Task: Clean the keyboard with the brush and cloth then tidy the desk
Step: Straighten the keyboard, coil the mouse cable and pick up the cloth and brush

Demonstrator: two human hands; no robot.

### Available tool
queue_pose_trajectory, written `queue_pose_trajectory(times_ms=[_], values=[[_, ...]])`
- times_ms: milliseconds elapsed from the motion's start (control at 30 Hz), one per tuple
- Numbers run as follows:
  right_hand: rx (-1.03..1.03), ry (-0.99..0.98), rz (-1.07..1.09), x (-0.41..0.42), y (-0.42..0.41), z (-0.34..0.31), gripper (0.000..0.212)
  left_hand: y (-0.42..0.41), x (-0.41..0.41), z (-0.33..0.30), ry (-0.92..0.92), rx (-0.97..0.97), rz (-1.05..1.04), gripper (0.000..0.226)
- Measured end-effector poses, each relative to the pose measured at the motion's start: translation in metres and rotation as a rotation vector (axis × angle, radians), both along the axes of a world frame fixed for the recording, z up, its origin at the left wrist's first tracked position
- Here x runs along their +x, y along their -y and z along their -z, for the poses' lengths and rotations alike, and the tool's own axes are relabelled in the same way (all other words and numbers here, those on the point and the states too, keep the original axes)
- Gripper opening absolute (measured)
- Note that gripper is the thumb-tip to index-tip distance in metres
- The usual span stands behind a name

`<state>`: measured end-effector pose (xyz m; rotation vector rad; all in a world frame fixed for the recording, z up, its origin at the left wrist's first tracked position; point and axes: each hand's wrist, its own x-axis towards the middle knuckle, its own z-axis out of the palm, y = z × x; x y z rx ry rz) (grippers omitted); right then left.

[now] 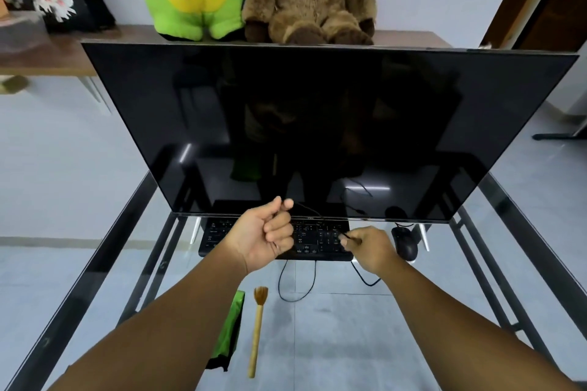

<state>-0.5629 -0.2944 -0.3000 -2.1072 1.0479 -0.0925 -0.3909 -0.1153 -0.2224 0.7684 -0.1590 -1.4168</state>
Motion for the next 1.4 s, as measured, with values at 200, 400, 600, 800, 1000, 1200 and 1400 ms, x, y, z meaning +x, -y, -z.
queue_pose_trajectory(times_ms=[200, 400, 600, 800, 1000, 1200, 1400], values=[[0.206, 0.060, -0.124, -0.003, -0.010, -0.008, 0.023, 0.013, 0.009, -0.001, -0.132, 0.102, -0.498, 0.027], [0.350, 0.036, -0.255, -0.011, -0.005, -0.027, 0.014, 0.022, 0.020, 0.014, -0.190, 0.230, -0.903, 0.022], [0.375, -0.067, -0.447, -0.016, 0.000, -0.065, 0.015, 0.025, 0.041, 0.041, 0.186, 0.447, -0.865, 0.040], [0.421, 0.090, -0.451, -0.010, 0.009, -0.111, 0.008, 0.034, 0.028, 0.061, 0.397, 0.525, -0.470, 0.032], [0.410, 0.265, -0.362, 0.006, 0.023, -0.121, 0.011, 0.028, -0.003, 0.053, 0.606, 0.447, 0.073, 0.019], [0.133, 0.338, -0.079, 0.028, 0.038, -0.090, 0.015, 0.017, -0.024, 0.032, 0.517, 0.263, 0.399, 0.031], [-0.010, 0.233, 0.052, 0.029, 0.042, -0.052, 0.023, 0.015, -0.020, 0.020, 0.283, 0.138, 0.245, 0.035]])
